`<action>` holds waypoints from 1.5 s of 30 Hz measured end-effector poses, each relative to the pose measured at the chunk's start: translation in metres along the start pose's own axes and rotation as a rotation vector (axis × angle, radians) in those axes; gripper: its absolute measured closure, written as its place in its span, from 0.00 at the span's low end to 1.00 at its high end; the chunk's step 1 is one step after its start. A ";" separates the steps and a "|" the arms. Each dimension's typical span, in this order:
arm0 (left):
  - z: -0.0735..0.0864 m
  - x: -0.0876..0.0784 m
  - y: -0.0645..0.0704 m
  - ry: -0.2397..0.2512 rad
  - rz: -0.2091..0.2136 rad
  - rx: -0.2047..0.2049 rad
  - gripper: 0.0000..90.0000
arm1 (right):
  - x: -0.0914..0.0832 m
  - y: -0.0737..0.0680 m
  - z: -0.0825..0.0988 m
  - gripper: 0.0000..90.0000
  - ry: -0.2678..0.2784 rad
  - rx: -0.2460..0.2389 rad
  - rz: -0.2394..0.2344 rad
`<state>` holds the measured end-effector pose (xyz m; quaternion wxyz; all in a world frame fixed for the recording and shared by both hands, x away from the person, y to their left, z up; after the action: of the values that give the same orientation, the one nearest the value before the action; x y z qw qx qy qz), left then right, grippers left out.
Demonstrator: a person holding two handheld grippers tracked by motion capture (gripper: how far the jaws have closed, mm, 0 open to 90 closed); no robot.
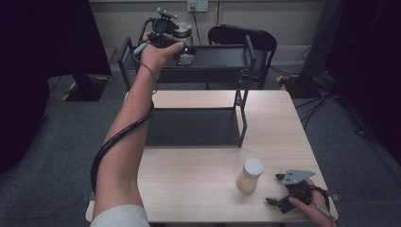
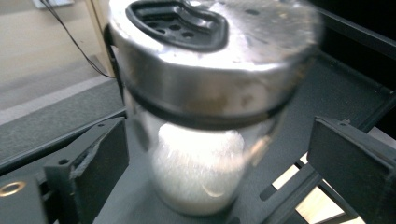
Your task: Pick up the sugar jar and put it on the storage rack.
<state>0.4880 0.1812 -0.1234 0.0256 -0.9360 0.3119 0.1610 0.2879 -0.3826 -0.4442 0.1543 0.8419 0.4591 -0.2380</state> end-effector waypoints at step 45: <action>0.111 -0.045 0.017 0.075 0.124 0.016 0.01 | 0.000 0.000 0.000 0.00 0.003 -0.002 0.000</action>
<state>0.4128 0.2100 -0.2139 0.0112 -0.9200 0.3713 0.1246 0.2879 -0.3827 -0.4445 0.1546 0.8421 0.4595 -0.2364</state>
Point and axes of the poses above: each handheld gripper's, and its own axes: x roughly forward along the jaws, z roughly out of its underside, y roughly to its right, the point moved 3 cm from there along x, roughly forward along the jaws, and after that the axes turned 10 degrees about y, right-handed, at the moved point
